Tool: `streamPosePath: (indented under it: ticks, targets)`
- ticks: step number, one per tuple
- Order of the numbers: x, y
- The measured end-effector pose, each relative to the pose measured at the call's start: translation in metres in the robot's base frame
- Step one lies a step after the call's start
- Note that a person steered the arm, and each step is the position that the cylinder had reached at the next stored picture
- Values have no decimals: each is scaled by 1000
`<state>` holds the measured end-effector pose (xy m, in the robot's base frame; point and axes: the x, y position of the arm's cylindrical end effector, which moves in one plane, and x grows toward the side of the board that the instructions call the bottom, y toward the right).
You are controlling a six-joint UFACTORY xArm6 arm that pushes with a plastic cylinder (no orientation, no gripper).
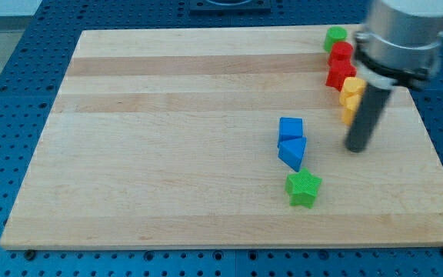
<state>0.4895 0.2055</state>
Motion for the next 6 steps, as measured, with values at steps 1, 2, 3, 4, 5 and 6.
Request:
streamPosePath:
  ticks: [1, 2, 3, 4, 5, 6]
  targets:
    - [-1, 74]
    - [-79, 127]
    - [-178, 124]
    - [-252, 98]
    - [-275, 27]
    - [-269, -30]
